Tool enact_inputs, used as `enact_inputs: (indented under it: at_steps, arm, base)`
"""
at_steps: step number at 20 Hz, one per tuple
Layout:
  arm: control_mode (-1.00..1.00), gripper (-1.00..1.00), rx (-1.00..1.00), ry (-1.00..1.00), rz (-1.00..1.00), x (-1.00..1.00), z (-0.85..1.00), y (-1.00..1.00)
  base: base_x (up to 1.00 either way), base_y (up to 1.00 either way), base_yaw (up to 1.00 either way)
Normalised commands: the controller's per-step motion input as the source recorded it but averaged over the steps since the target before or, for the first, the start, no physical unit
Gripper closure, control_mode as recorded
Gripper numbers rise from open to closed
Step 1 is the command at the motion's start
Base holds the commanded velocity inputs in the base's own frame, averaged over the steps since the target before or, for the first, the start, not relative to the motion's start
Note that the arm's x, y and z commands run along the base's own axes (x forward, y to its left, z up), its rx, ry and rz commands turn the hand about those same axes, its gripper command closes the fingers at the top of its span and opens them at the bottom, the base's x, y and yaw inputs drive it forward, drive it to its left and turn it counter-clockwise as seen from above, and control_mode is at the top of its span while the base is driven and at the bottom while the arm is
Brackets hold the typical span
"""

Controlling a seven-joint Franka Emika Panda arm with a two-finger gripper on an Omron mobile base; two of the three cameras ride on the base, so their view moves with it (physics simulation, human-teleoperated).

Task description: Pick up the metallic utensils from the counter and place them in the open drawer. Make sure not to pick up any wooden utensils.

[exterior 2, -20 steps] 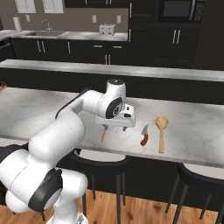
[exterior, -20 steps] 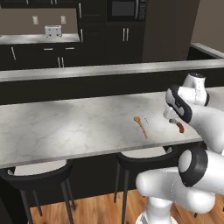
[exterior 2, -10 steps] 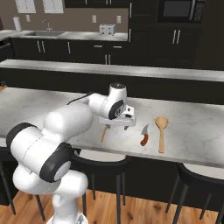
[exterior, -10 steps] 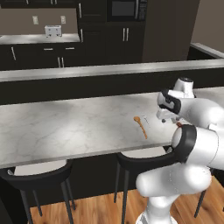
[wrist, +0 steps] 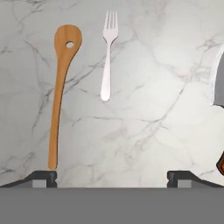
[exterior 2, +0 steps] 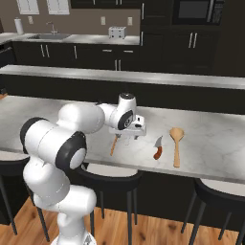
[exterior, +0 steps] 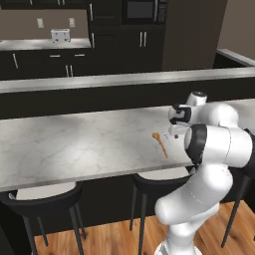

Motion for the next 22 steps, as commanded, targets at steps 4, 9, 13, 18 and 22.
enact_inputs:
  at_steps: [4, 9, 13, 18, 22]
  arm:
    - [-1.00, -1.00, 0.00, -0.03, 0.00, 0.46, -0.21, 0.20]
    - [-1.00, -1.00, 0.00, -0.01, 0.00, 0.34, -0.14, 0.19]
    - [-1.00, -1.00, 0.00, 0.00, 0.00, 0.47, -0.32, 0.04]
    - [-1.00, -1.00, 0.00, 0.00, 0.00, 0.42, -0.35, 0.00]
    - [-1.00, -1.00, 0.00, 0.00, 0.00, 0.41, -0.26, 0.00]
  base:
    - [0.00, 0.00, 0.00]
    - [0.00, 0.00, 0.00]
    - [0.00, 0.00, 0.00]
    - [0.00, 0.00, 0.00]
    - [0.00, 0.00, 0.00]
